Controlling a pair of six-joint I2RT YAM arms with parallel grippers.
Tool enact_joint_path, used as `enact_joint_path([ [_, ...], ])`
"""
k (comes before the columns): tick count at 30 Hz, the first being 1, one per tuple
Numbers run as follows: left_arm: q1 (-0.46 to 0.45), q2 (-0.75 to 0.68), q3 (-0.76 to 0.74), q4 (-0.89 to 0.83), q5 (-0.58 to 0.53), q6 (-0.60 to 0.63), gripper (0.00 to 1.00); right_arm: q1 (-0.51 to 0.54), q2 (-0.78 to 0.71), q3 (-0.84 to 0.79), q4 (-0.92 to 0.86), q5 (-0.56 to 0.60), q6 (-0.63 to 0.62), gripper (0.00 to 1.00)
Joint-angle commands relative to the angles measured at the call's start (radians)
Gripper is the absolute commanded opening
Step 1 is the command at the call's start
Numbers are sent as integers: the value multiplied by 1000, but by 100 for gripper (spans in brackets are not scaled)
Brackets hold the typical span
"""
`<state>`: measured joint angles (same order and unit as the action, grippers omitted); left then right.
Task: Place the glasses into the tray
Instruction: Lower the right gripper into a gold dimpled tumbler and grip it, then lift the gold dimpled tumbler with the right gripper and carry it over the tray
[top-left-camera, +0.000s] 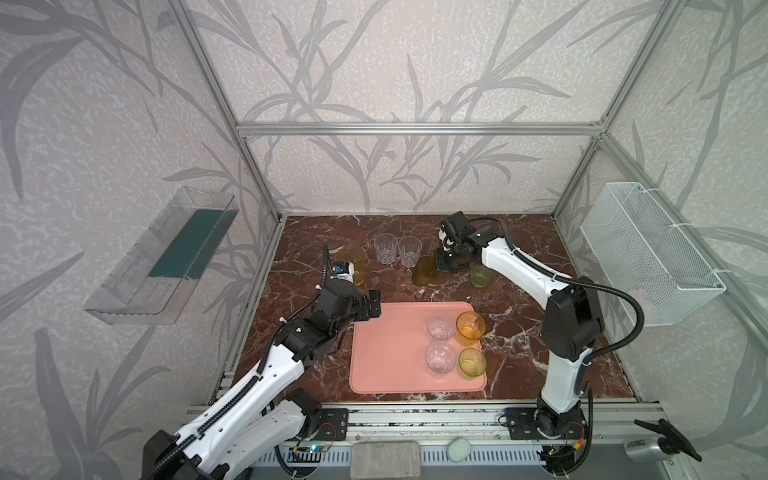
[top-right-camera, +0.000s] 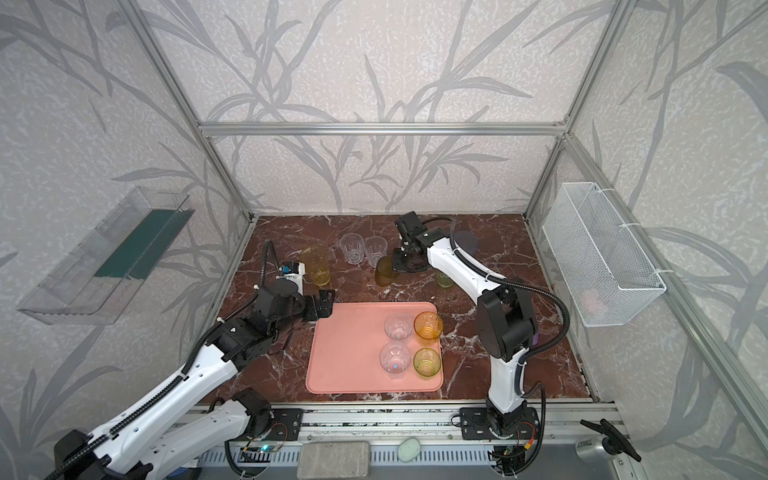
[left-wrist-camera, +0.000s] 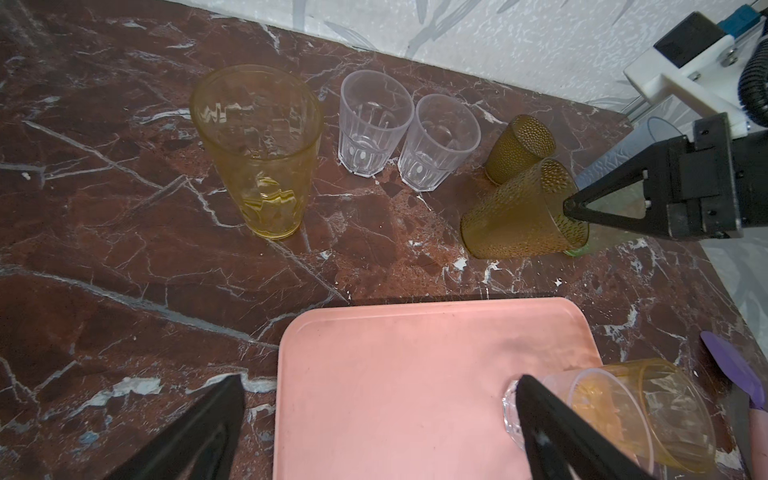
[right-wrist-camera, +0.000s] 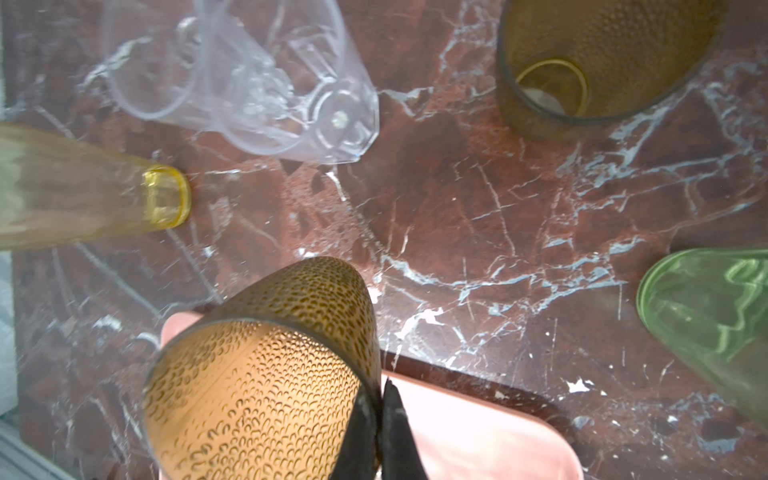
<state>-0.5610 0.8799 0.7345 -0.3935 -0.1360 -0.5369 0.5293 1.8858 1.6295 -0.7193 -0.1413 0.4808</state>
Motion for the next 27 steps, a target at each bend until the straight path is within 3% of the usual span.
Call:
enact_joint_path([
  [1,5,-35,-8,12,27,-33,99,4,-78,-36,49,-30,-18,0],
  [15,5,-18,-44,68,176,-124,96,77,-287,-188,98,4,-24,0],
  [19,6,8,-45,72,173,-140,99,121,-332,-191,68,69,-52,0],
  [27,7,16,-51,87,148,-129,99,177,-409,-207,44,89,-59,0],
])
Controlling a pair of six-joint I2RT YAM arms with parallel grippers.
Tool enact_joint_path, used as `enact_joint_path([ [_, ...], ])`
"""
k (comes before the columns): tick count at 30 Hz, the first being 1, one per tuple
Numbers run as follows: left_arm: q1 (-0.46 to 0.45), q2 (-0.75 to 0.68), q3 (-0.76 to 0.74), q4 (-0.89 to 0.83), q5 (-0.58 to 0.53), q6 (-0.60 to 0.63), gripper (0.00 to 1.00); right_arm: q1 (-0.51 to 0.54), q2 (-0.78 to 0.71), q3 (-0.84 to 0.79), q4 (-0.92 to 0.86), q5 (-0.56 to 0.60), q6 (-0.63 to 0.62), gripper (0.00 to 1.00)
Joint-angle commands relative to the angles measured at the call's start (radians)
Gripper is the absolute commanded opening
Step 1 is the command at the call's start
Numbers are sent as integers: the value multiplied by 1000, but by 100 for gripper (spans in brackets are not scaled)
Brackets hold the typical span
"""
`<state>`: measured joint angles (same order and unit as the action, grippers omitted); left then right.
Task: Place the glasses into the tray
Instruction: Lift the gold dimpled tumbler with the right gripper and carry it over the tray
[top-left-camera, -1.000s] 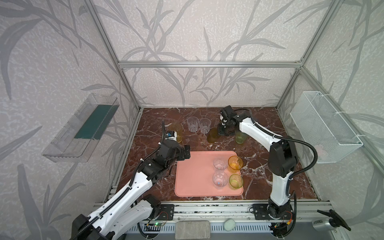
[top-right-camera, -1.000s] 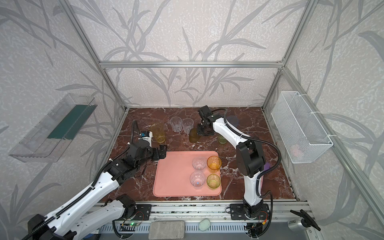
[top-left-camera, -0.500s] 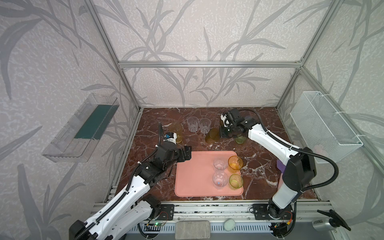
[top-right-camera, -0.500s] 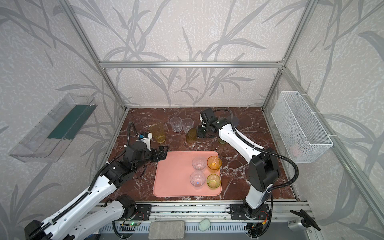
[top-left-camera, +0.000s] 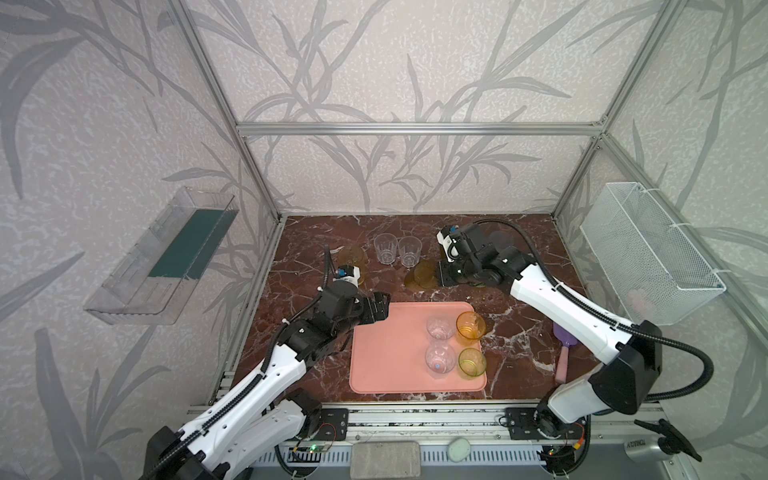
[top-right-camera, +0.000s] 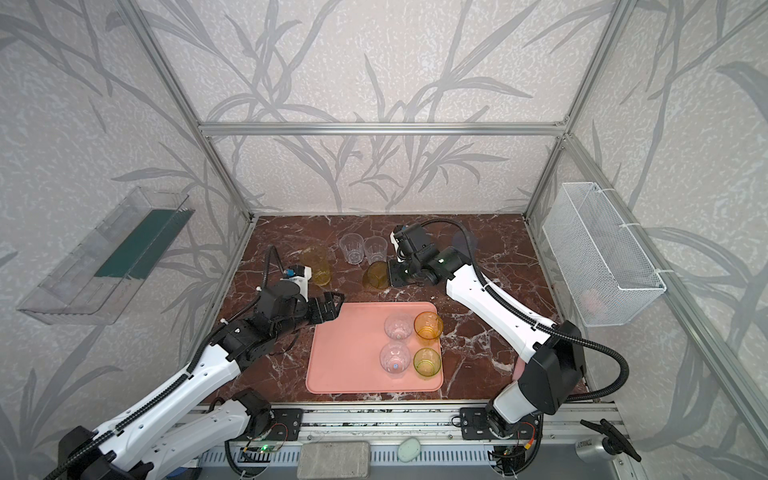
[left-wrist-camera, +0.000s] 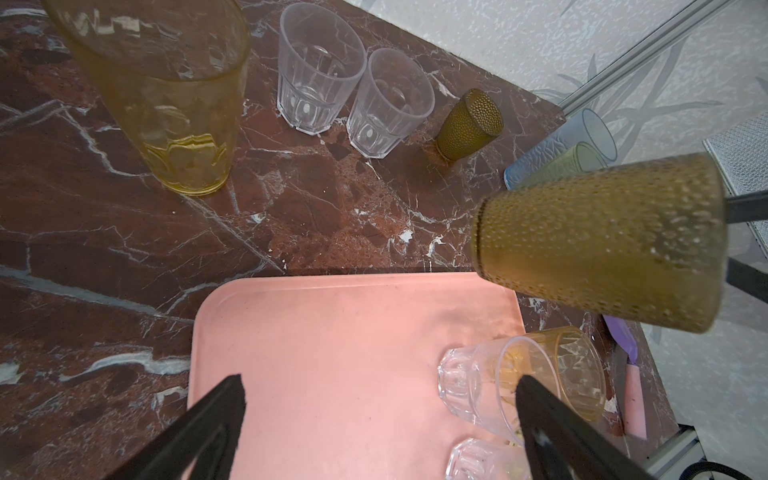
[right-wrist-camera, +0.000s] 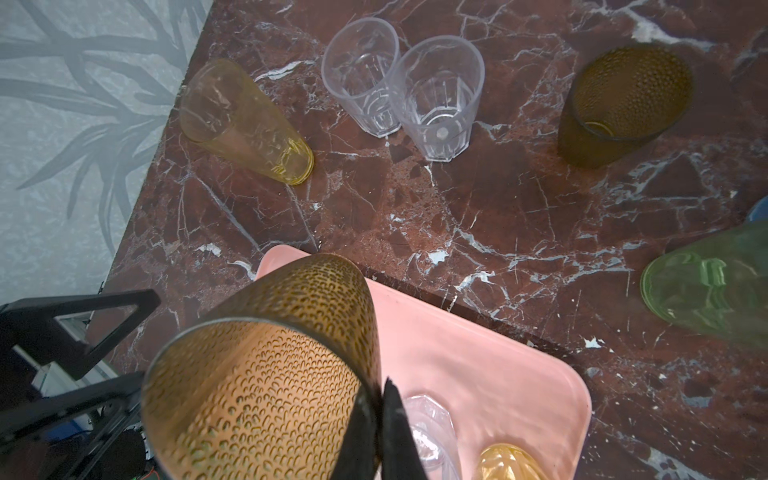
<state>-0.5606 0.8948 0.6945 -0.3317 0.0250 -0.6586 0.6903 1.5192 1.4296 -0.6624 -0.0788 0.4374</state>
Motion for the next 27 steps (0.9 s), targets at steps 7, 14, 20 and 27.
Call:
enact_joint_path([
  [7,7,-9,-12,16,15,-4,99,62,-97,-42,-21,61,-19,0],
  [14,7,-41,-33,14,26,-27,99,106,-125,-64,-37,84,-22,0],
  [20,7,-60,-46,8,27,-38,99,143,-126,-73,-57,104,-28,0],
  [27,6,-76,-56,5,20,-43,99,183,-139,-78,-72,130,-34,0],
])
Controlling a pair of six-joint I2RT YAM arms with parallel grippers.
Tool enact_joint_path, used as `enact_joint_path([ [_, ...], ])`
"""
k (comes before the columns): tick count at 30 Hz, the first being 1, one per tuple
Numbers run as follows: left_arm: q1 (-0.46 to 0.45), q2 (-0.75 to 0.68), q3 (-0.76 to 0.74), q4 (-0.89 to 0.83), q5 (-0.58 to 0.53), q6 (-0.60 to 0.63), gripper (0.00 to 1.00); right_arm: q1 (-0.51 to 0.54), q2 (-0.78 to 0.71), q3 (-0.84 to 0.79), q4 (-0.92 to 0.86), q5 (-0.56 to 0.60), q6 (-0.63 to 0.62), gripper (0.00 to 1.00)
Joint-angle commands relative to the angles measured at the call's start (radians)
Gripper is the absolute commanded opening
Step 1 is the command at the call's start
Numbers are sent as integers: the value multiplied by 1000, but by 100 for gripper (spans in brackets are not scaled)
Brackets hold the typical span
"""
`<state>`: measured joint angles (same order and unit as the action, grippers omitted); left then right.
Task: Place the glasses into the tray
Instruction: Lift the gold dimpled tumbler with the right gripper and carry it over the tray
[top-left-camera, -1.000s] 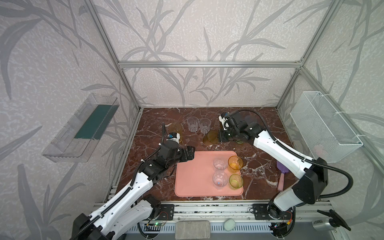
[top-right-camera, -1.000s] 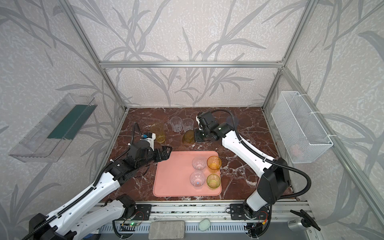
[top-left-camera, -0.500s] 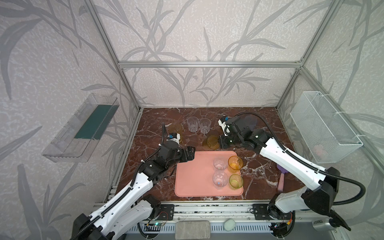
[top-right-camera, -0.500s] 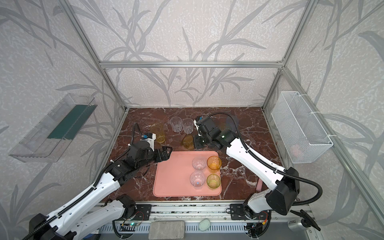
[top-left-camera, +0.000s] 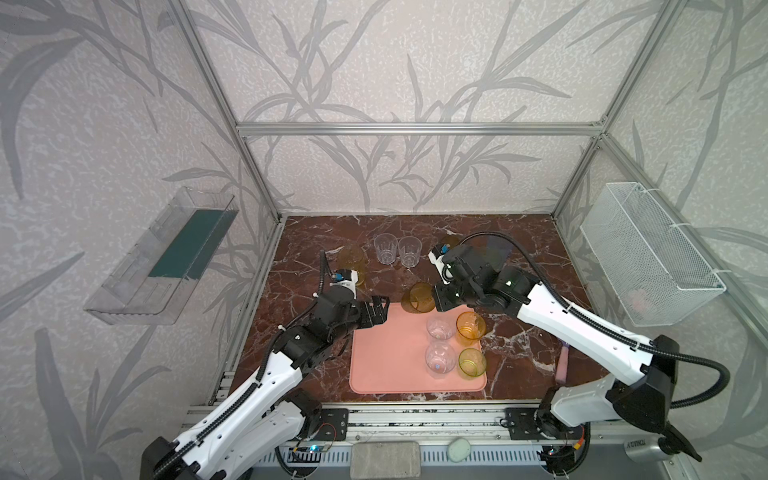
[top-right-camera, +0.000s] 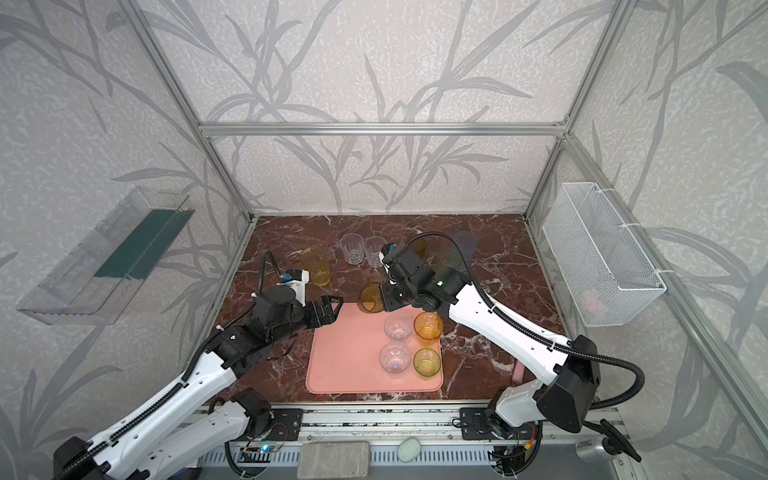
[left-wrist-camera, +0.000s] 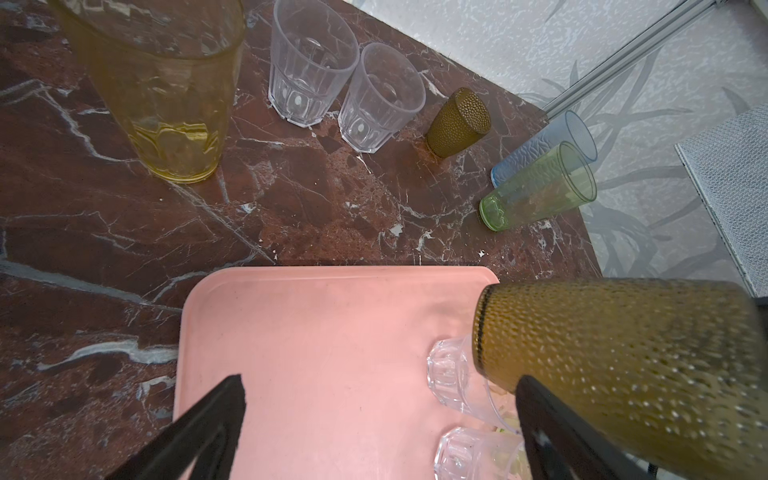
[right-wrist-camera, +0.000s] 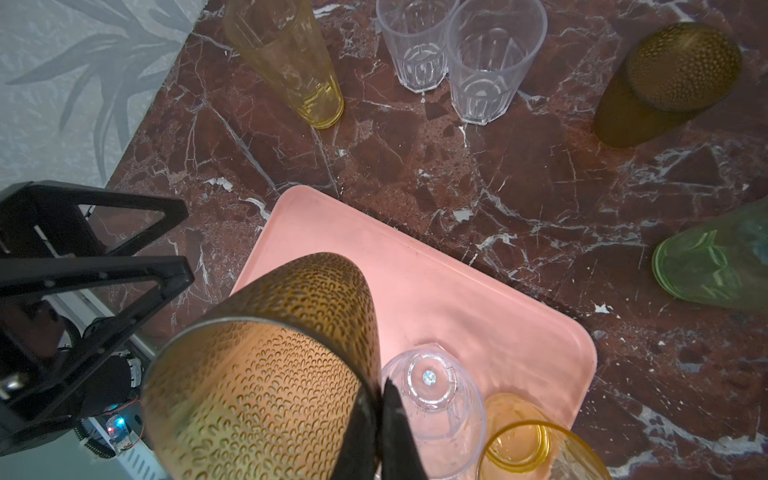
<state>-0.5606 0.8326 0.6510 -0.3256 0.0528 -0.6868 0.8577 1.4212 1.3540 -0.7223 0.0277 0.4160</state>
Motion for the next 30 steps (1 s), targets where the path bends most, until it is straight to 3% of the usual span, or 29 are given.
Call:
enact_joint_path([
  [1,6,-14,-11,-4,-12,-14,99,23,-43,-4,-18,29,-12,0],
  [13,18,26,-21,7,-12,-24,99,130,-79,-23,-69,58,1,0],
  [30,69,68,-61,66,24,-62,99,240,-19,-61,-68,69,55,0],
])
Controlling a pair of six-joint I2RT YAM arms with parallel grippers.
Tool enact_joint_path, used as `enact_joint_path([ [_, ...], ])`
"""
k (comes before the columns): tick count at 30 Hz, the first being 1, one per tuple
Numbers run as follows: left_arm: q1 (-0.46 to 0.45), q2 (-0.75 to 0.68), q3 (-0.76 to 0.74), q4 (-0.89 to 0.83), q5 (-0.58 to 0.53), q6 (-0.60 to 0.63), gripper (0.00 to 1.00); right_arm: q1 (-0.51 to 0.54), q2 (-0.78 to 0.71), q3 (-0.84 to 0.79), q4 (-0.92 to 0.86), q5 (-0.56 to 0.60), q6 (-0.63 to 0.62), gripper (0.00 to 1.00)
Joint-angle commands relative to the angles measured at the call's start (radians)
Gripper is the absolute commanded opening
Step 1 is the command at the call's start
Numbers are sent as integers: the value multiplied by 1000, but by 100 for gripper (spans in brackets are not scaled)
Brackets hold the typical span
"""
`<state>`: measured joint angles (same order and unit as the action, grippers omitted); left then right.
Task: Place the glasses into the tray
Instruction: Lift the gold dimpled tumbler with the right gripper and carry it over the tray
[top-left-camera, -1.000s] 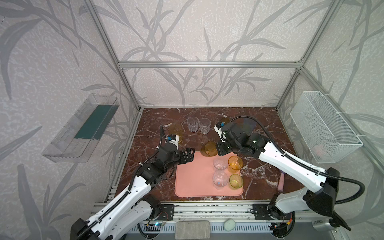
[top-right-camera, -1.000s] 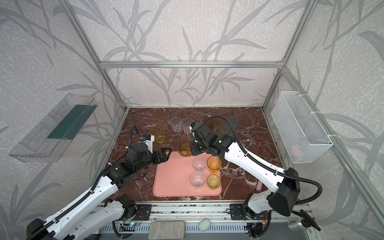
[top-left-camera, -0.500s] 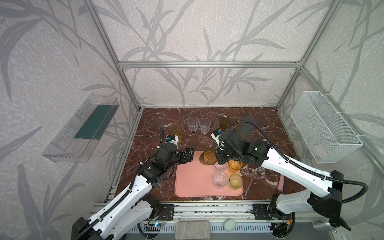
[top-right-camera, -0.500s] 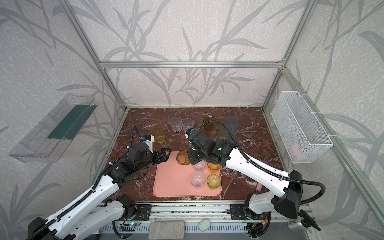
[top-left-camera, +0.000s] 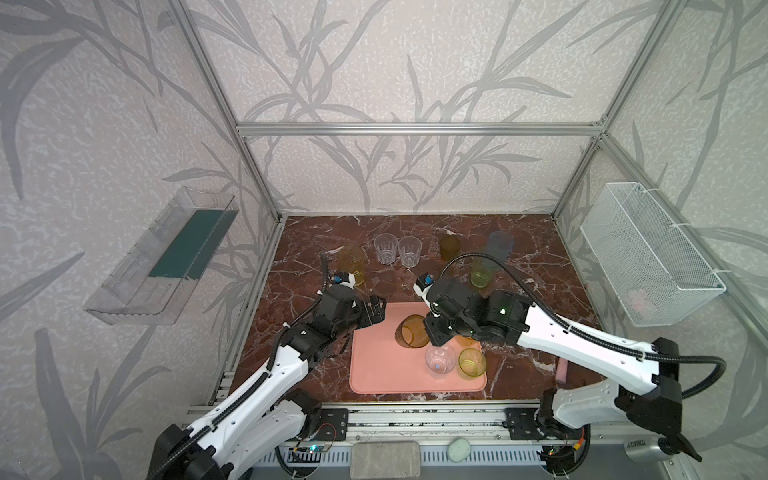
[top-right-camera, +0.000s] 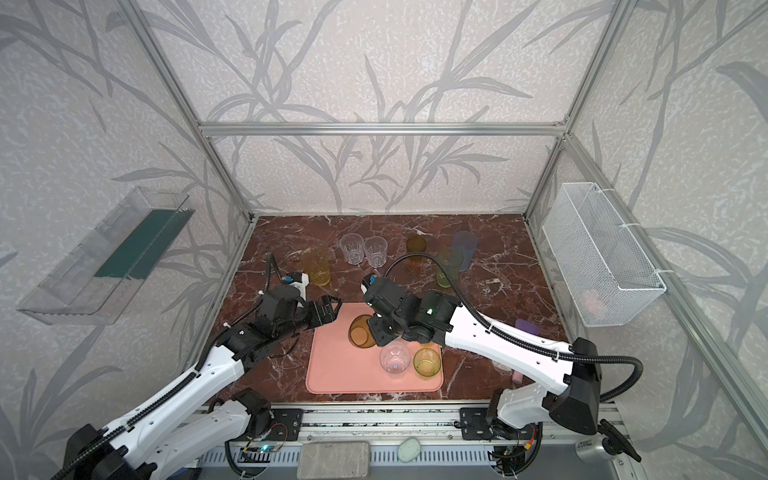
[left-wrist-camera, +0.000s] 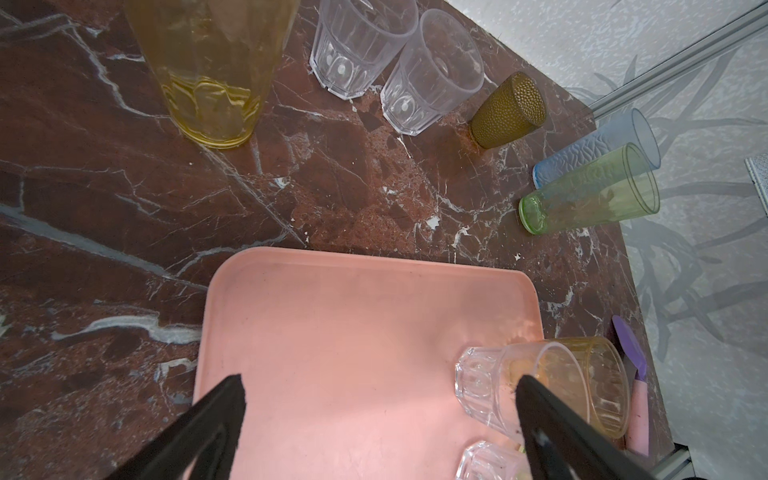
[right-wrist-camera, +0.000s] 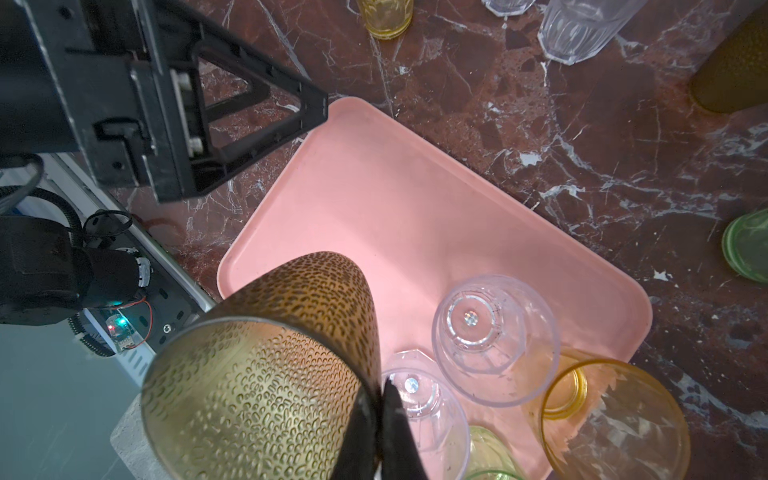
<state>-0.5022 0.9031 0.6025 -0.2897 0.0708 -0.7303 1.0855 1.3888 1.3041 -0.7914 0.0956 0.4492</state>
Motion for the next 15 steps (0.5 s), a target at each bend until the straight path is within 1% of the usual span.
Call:
enact_joint_path([
  [1,14,-2,-15,32,12,-21,99,16,18,-12,1,1,24,0],
  [8,31,-27,-45,60,18,-23,99,48,41,-23,6,5,40,0],
  [12,41,-47,-57,64,9,-29,99,82,64,-12,-19,61,41,0],
  [15,47,-49,-62,63,14,-35,99,97,89,-9,-32,59,43,0],
])
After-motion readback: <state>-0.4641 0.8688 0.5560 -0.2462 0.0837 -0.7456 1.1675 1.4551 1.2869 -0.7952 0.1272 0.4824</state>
